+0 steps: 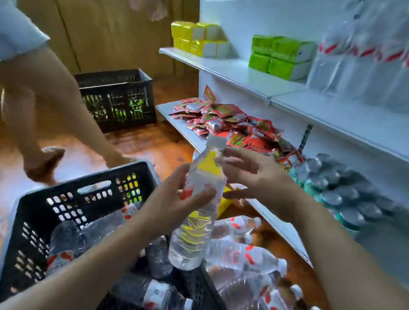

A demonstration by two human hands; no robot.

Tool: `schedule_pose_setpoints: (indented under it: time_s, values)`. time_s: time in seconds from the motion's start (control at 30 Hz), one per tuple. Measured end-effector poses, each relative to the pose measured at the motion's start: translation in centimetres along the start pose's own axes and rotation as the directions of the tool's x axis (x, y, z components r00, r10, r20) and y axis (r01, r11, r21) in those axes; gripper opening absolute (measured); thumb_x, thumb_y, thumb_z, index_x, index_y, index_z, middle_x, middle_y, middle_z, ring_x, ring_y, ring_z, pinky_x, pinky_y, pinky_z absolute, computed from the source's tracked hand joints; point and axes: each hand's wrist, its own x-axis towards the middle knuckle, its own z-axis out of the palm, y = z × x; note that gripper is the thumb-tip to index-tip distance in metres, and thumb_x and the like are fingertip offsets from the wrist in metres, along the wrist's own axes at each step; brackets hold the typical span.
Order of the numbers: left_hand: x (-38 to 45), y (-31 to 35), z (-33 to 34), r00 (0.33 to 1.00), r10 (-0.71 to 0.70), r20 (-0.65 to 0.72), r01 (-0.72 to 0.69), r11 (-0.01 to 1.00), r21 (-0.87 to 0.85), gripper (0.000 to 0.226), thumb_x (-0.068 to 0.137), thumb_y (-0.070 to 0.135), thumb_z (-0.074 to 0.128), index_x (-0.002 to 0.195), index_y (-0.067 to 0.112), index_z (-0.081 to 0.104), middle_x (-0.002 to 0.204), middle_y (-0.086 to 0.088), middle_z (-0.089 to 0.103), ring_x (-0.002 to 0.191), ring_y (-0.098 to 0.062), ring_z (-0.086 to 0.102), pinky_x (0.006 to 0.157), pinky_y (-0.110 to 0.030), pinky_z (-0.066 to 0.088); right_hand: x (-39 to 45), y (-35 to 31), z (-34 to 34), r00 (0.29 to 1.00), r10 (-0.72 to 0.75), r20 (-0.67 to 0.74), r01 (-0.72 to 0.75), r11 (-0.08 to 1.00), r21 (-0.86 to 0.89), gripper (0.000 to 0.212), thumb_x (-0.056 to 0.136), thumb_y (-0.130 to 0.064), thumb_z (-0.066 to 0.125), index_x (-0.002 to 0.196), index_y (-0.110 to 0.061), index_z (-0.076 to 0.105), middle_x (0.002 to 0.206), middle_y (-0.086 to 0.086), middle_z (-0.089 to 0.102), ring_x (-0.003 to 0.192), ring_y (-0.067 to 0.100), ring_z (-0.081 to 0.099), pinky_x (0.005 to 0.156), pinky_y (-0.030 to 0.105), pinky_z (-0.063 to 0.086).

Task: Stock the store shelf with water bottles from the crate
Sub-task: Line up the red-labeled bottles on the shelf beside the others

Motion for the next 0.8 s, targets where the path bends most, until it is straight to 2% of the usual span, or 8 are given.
schedule_pose_setpoints:
  time_s: [0.1, 0.2, 0.3, 0.4, 0.47, 0.57, 0.67, 0.8]
  values:
    - [3.2, 3.4, 2.7, 0.992, 0.114, -0.056, -0.119, 0.988, -0.097, 0.043, 0.091, 0.043, 0.066, 0.124, 0.018, 0.056, 0.101, 0.007, 0.072, 0.088, -0.002, 0.069, 0.076, -0.019, 0.050, -1.6, -0.6, -3.1, 0.999, 0.031, 0.030, -0.029, 0.998, -0.058, 0.058, 0.088, -0.012, 0.073, 0.134, -0.041, 0.052, 0.118, -0.005, 0.069, 0.101, 0.021, 0.071, 0.086, 0.045, 0.059]
    - [6.4, 6.4, 5.2, 0.978, 0.187, -0.089, -0.200, 0.966, -0.162, 0.027, 0.095, 0.044, 0.061, 0.120, 0.035, 0.060, 0.105, 0.015, 0.073, 0.096, -0.002, 0.066, 0.082, -0.025, 0.051, -2.9, -0.3, -5.0, 0.999, 0.025, -0.036, -0.033, 0.975, -0.219, 0.078, 0.082, -0.013, 0.081, 0.139, -0.050, 0.042, 0.119, -0.003, 0.066, 0.099, 0.026, 0.071, 0.089, 0.048, 0.058]
    - [9.1, 9.3, 7.8, 0.958, 0.282, -0.051, -0.286, 0.928, -0.239, 0.021, 0.097, 0.039, 0.058, 0.117, 0.040, 0.063, 0.108, -0.001, 0.072, 0.097, -0.013, 0.067, 0.085, -0.036, 0.053, -3.7, -0.5, -6.6, 0.987, -0.065, -0.148, 0.021, 0.960, -0.281, 0.094, 0.081, -0.024, 0.083, 0.149, -0.054, 0.024, 0.118, -0.010, 0.064, 0.098, 0.018, 0.069, 0.087, 0.029, 0.058]
    - [11.2, 11.5, 10.0, 0.947, 0.311, -0.077, -0.320, 0.908, -0.271, 0.046, 0.094, 0.042, 0.056, 0.134, 0.020, 0.057, 0.102, 0.006, 0.073, 0.090, -0.005, 0.069, 0.077, -0.020, 0.052, -4.4, -1.1, -8.5, 0.940, -0.198, -0.276, 0.067, 0.906, -0.418, 0.095, 0.080, -0.043, 0.081, 0.144, -0.067, 0.015, 0.117, -0.027, 0.061, 0.098, 0.000, 0.067, 0.085, 0.021, 0.055]
    - [12.6, 12.8, 11.3, 0.943, 0.323, -0.079, -0.332, 0.908, -0.257, 0.052, 0.096, 0.046, 0.052, 0.143, 0.023, 0.050, 0.115, 0.006, 0.072, 0.103, -0.006, 0.069, 0.088, -0.027, 0.055, -4.7, -1.6, -9.5, 0.900, -0.257, -0.353, 0.068, 0.881, -0.469, 0.091, 0.082, -0.048, 0.077, 0.142, -0.069, 0.011, 0.102, -0.046, 0.052, 0.091, -0.015, 0.061, 0.077, 0.009, 0.049]
    - [14.9, 14.2, 13.2, 0.941, 0.333, -0.062, -0.338, 0.911, -0.237, 0.055, 0.099, 0.053, 0.047, 0.149, 0.029, 0.042, 0.134, 0.003, 0.064, 0.123, -0.011, 0.061, 0.110, -0.044, 0.045, -4.5, -2.4, -11.1, 0.818, -0.366, -0.444, 0.072, 0.830, -0.552, 0.091, 0.084, -0.051, 0.073, 0.143, -0.069, 0.006, 0.104, -0.046, 0.049, 0.096, -0.010, 0.061, 0.086, 0.021, 0.053]
    - [17.1, 15.3, 14.9, 0.937, 0.350, -0.002, -0.344, 0.920, -0.187, 0.061, 0.094, 0.063, 0.042, 0.151, 0.040, 0.036, 0.138, 0.006, 0.061, 0.128, -0.012, 0.057, 0.112, -0.046, 0.041, -3.9, -3.0, -13.1, 0.759, -0.428, -0.492, 0.038, 0.782, -0.622, 0.092, 0.086, -0.050, 0.072, 0.139, -0.072, 0.000, 0.135, -0.020, 0.056, 0.112, 0.011, 0.064, 0.098, 0.037, 0.053]
    - [19.6, 16.1, 16.2, 0.933, 0.353, 0.072, -0.333, 0.921, -0.201, 0.048, 0.104, 0.038, 0.045, 0.150, 0.047, 0.030, 0.141, 0.014, 0.054, 0.125, 0.001, 0.054, 0.112, -0.029, 0.039, -2.0, -3.2, -16.7, 0.705, -0.470, -0.532, -0.059, 0.708, -0.704, 0.094, 0.087, -0.046, 0.071, 0.152, -0.053, 0.002, 0.146, -0.004, 0.053, 0.121, 0.021, 0.059, 0.100, 0.044, 0.049]
